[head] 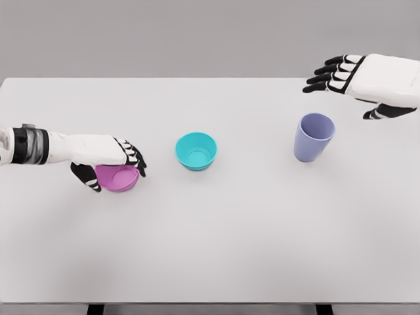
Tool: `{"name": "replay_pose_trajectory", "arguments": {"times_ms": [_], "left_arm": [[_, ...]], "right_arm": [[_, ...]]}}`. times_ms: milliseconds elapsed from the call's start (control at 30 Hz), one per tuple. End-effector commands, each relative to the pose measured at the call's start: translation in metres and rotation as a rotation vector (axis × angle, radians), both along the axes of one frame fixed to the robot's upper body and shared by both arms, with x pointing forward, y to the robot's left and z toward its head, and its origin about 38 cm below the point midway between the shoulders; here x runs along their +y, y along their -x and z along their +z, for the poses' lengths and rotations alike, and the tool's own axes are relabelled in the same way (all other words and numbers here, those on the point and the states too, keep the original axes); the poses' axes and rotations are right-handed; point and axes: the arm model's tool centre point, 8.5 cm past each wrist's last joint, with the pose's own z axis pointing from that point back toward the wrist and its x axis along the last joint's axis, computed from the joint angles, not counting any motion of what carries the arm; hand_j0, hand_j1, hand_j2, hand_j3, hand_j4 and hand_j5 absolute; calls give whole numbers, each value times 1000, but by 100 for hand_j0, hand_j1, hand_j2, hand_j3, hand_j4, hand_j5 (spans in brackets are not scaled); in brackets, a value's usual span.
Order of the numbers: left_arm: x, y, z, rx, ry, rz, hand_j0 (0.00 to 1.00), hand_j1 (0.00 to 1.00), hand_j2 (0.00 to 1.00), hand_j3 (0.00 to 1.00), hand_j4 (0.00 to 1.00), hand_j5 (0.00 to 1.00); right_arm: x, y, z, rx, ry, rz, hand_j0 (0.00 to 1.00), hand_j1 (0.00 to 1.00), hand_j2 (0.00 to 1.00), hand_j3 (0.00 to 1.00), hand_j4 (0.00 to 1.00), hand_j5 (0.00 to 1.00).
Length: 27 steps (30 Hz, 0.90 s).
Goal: Stacking bowl and cup with both arms
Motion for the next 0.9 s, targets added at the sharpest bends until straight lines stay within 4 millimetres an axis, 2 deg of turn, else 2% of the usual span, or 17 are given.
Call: {"name": "replay_pose_trajectory", "arguments": {"times_ms": [0, 333, 533, 867], "left_arm": [[-1, 1, 1, 1, 8, -1, 75, 75, 75, 75, 75, 75], [-8, 3, 14, -34, 18, -35, 74, 74, 74, 74, 74, 74], [-10, -2, 31, -74, 29, -40, 74, 74, 74, 74, 74, 74], [-15, -7, 43, -107, 36, -51, 74, 74, 74, 74, 74, 74]], "right_arm": [[0, 0, 1, 1, -5, -2, 100, 100, 100, 100, 100, 100], [0, 0, 2, -2, -7, -1, 100, 100, 100, 100, 100, 100], [0, 0, 3, -6, -8, -3, 100, 100, 100, 100, 100, 100], [-1, 0, 3, -7, -9, -3, 100, 100, 100, 100, 100, 100]]}}
